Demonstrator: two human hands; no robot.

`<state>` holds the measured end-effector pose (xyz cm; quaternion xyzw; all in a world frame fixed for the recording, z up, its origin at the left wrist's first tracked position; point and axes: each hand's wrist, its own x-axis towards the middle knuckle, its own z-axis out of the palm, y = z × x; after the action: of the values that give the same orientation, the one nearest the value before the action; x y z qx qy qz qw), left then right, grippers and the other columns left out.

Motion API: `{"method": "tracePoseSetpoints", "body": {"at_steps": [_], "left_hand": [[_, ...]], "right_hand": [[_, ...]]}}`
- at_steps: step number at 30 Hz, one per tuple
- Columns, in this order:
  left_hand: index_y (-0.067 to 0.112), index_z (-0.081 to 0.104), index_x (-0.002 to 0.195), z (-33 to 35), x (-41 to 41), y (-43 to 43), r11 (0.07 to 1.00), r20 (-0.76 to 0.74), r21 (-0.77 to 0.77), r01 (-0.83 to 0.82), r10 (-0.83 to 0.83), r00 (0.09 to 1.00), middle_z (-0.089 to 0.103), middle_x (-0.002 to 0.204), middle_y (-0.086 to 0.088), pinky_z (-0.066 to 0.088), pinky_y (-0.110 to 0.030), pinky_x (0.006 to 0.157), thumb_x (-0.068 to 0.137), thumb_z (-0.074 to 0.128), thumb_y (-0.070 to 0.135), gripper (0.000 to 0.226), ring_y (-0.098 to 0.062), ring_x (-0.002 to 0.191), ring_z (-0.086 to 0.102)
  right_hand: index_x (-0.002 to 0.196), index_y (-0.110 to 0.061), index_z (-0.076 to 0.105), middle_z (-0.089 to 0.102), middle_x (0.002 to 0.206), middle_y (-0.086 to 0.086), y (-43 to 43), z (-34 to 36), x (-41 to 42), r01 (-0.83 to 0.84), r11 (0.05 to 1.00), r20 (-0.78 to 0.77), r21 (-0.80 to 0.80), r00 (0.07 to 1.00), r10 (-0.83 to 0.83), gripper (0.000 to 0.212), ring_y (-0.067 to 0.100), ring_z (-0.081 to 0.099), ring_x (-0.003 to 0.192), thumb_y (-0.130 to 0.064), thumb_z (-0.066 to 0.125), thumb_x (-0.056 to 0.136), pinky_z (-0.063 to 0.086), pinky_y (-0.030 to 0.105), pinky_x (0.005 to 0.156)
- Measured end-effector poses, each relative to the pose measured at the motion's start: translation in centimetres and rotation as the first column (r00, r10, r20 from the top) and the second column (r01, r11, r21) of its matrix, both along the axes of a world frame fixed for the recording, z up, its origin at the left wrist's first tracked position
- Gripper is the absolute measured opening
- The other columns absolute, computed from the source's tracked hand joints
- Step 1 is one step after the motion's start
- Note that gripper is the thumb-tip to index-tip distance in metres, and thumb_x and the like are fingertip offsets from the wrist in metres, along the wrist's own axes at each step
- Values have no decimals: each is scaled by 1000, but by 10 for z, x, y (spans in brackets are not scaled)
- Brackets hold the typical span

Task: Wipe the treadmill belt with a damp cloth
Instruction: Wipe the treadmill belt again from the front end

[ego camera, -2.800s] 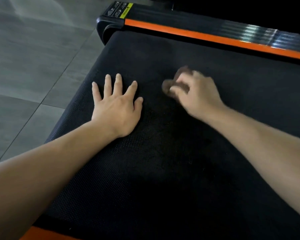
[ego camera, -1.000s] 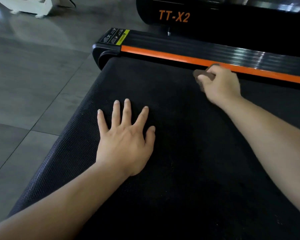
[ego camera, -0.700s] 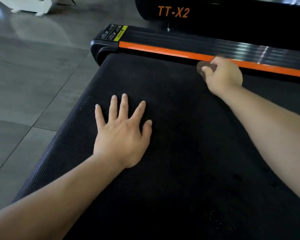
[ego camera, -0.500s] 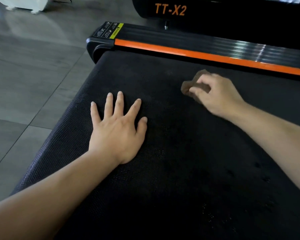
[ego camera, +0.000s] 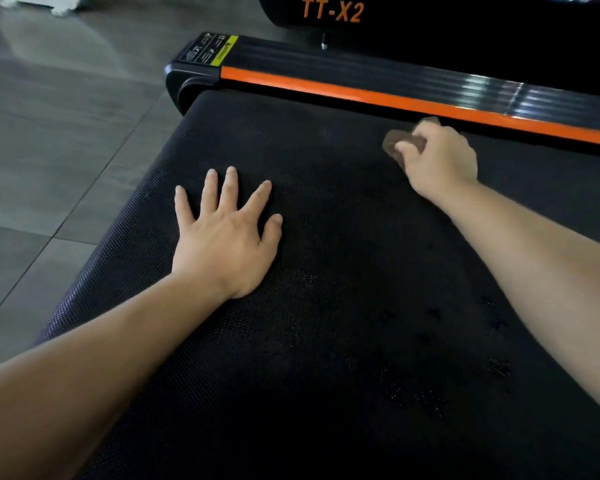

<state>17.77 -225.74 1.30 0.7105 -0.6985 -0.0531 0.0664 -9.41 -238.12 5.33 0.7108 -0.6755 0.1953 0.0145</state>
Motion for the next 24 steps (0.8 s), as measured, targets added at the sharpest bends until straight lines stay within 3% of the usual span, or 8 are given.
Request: {"method": "tracePoseSetpoints", "body": {"at_steps": [2, 5, 8, 13, 17, 19, 21, 24], "left_hand": [[41, 15, 161, 0, 1, 0, 1000, 4, 1, -1, 1, 1000, 5, 173, -10, -5, -64, 123, 102, 14, 65, 64, -30, 159, -6], [40, 17, 161, 0, 1, 0, 1000, -1, 6, 5, -5, 1000, 6, 172, -12, -5, -65, 123, 102, 15, 64, 64, -32, 159, -5], [39, 18, 161, 3, 0, 1, 1000, -11, 15, 1, -1, 1000, 6, 172, -12, -6, -65, 123, 103, 15, 64, 64, -32, 159, -6], [36, 26, 160, 7, 0, 2, 1000, -66, 10, 8, -8, 998, 11, 172, -12, -7, -64, 123, 104, 21, 61, 61, -32, 159, -2], [31, 44, 153, 13, 1, 14, 999, -187, -25, 31, -36, 982, 24, 169, -8, -3, -62, 125, 106, 34, 51, 52, -29, 159, 7], [31, 41, 155, 15, -3, 32, 998, -185, 0, 58, -57, 981, 22, 170, -7, -3, -61, 125, 105, 37, 51, 54, -28, 159, 6], [33, 32, 159, 15, -12, 57, 996, -149, 42, 84, -77, 986, 13, 172, -8, -5, -61, 125, 103, 33, 56, 61, -29, 159, 0], [35, 15, 163, 12, -23, 90, 991, -100, 77, 106, -98, 990, 0, 173, -7, -11, -59, 124, 102, 21, 63, 68, -28, 159, -10]], "right_hand": [[108, -19, 61, 64, 110, 12, 5, -2, 5, 45, 999, 19, 4, 999, -45, 26, 39, 60, 102, -42, 54, 99, 48, 45, 88], [95, -23, 61, 63, 95, 7, 70, -9, 22, -199, 977, 34, 75, 980, 197, 22, 31, 60, 84, -44, 58, 95, 45, 37, 72], [90, -22, 61, 60, 92, 4, 95, -9, 14, -339, 937, -18, 86, 940, 342, 21, 27, 57, 80, -41, 59, 97, 44, 38, 74], [105, -21, 62, 63, 107, 10, 48, -1, 11, 15, 1000, 31, -10, 999, -15, 26, 36, 61, 100, -44, 53, 99, 48, 45, 88], [96, -19, 63, 55, 90, 0, 138, -9, 31, -280, 958, 40, 70, 960, 277, 22, 23, 52, 76, -41, 60, 97, 40, 36, 75], [92, -18, 64, 54, 87, -1, 153, -9, 21, -358, 932, -23, 59, 933, 360, 23, 19, 46, 73, -41, 61, 97, 37, 36, 75], [99, -17, 65, 58, 93, 5, 121, -6, 12, -262, 965, -113, -16, 959, 258, 26, 27, 53, 79, -42, 57, 98, 41, 39, 78], [107, -20, 63, 64, 110, 12, 75, 1, 2, 31, 999, -11, -13, 999, -31, 25, 38, 61, 100, -42, 53, 100, 44, 44, 87]]}}
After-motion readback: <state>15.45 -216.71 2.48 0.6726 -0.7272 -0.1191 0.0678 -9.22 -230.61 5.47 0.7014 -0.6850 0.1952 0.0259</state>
